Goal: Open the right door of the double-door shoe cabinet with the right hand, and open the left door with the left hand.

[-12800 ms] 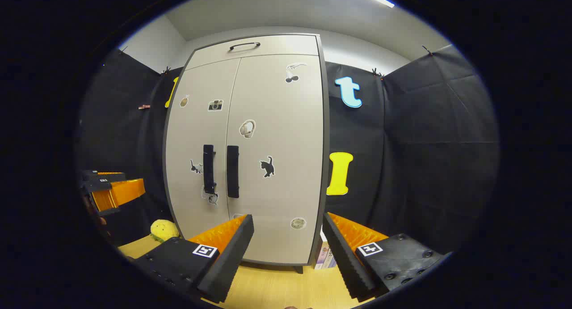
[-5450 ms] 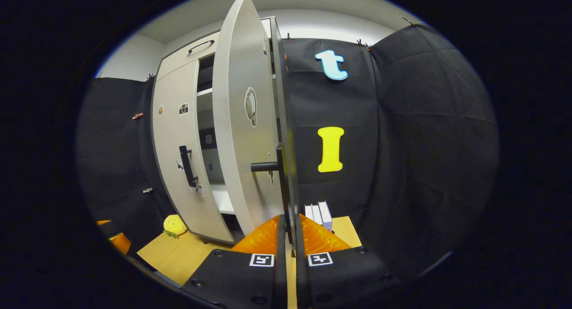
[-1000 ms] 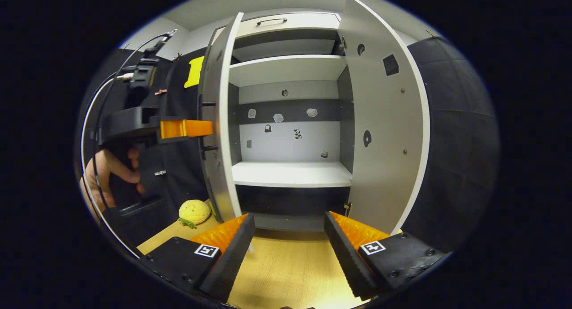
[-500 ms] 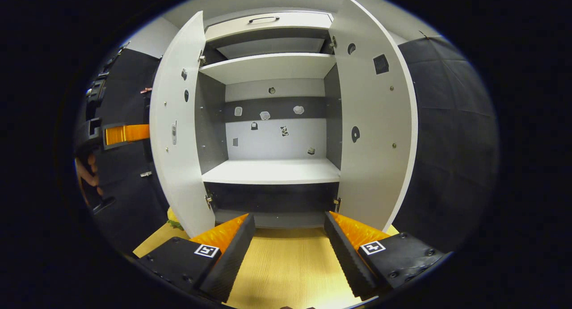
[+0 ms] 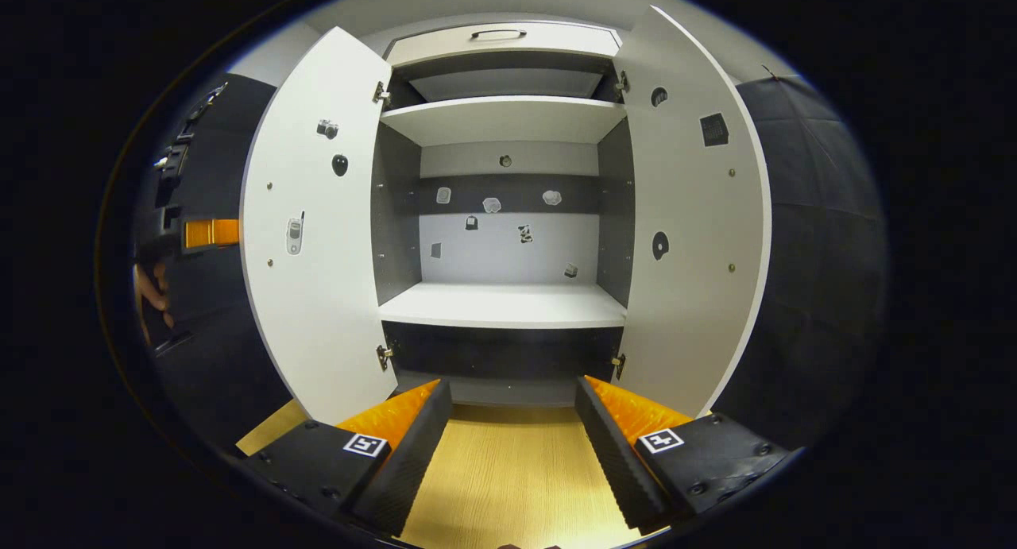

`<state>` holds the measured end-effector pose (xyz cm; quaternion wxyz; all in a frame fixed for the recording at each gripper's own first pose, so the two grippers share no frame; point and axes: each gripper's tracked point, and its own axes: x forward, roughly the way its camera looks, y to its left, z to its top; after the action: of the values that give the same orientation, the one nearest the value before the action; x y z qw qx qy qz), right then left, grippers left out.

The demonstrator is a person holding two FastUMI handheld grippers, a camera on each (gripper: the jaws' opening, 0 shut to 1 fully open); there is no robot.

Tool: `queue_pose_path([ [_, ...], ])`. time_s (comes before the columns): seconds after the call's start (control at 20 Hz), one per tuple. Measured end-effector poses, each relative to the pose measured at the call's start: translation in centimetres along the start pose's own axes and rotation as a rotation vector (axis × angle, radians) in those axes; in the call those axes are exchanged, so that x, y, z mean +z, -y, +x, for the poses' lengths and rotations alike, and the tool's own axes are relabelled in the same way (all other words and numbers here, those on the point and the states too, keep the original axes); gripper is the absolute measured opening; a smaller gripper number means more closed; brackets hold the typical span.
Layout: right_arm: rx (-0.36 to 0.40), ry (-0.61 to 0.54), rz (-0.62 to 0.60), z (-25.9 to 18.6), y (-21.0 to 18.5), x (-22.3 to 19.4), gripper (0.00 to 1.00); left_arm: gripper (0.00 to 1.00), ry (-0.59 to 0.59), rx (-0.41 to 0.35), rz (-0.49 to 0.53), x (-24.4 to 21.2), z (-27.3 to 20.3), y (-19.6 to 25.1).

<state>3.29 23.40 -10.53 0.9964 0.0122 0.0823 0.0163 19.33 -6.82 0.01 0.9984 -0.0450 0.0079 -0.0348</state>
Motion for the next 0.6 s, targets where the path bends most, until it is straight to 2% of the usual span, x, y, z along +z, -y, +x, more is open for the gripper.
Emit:
queue_pose_path([
  [0.1,-0.009,-0.009,0.003,0.0,0.2,0.2,0.99,0.05,-0.010,0.010,0.018,-0.3,0.1,-1.2],
  [0.4,-0.074,0.014,-0.009,-0.2,3.8,2.5,0.98,0.07,-0.050,0.017,-0.037,-1.2,-0.8,-1.0],
  [0.6,-0.078,0.045,0.017,-0.9,6.4,3.8,0.98,0.05,-0.078,0.067,-0.031,-1.1,-3.2,0.0],
])
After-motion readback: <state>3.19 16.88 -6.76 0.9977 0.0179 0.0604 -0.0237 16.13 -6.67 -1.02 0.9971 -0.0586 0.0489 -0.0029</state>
